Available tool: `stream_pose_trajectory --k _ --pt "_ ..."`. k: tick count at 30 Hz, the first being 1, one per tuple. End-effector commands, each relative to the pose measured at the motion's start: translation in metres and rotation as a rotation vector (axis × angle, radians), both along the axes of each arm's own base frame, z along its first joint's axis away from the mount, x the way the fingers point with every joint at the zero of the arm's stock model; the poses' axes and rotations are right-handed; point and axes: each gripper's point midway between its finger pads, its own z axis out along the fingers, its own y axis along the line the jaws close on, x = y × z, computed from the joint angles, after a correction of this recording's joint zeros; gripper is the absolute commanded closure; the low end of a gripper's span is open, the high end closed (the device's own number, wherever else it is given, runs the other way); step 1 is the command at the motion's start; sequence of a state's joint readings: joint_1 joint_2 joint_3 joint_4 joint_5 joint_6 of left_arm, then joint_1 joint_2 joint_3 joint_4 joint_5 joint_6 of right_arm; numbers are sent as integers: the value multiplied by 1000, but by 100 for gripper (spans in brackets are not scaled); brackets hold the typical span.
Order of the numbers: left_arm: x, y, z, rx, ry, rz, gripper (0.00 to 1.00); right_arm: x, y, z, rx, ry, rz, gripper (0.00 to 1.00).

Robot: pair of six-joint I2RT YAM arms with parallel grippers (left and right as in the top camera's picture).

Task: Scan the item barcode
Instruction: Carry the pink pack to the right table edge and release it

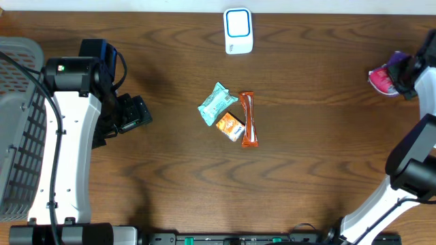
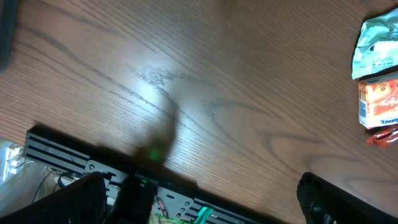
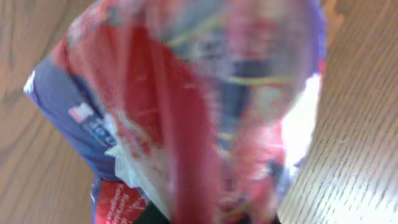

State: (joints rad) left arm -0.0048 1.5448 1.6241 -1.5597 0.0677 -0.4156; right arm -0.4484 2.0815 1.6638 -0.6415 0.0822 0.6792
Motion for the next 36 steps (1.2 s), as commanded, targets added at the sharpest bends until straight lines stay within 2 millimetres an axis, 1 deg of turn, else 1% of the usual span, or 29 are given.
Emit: stream_pose_trajectory --k 1,2,3,4,6,9,10,12,13,16,19,23,24,26,27,29,31,34,36 --pt "-1 3 -2 16 10 6 2 -9 -10 -10 90 -41 -80 83" --pt "-1 3 -2 16 10 6 2 -11 -12 -11 95 -36 -85 81" --pt "-1 3 -2 16 10 6 2 -13 -13 -13 98 -30 -89 76" --pt "-1 3 -2 16 10 6 2 -16 -13 -14 102 -23 -92 67" --pt "-1 3 -2 16 10 6 2 -18 -12 -15 103 -11 -69 43" --pt "-1 3 -2 16 10 6 2 -13 -3 -13 130 -23 10 12" --pt "-1 3 -2 16 10 6 2 -12 0 -11 146 -32 18 7" --pt "-1 3 -2 16 10 6 2 -8 7 -2 181 -70 43 2" --pt "-1 3 -2 16 10 6 2 -5 9 5 193 -93 55 1" --pt "-1 3 -2 16 10 6 2 0 17 38 210 -179 89 1" --pt "-1 3 -2 16 10 6 2 -4 21 89 164 -263 105 1" --pt "-1 3 -2 16 10 6 2 -21 31 166 81 -389 126 1" --pt "-1 3 -2 16 10 6 2 -30 38 188 66 -424 137 1" --pt "-1 3 -2 16 10 6 2 -50 55 217 72 -457 161 1" --pt "-1 3 -2 16 10 6 2 -61 66 227 88 -463 175 1" --pt "-1 3 -2 16 10 6 2 -84 88 238 127 -454 198 1" --pt "-1 3 -2 16 10 6 2 -107 108 241 165 -414 206 1" --pt "-1 3 -2 16 10 6 2 -149 142 231 220 -294 246 1" --pt "-1 3 -2 16 10 6 2 -179 170 218 238 -172 360 1"
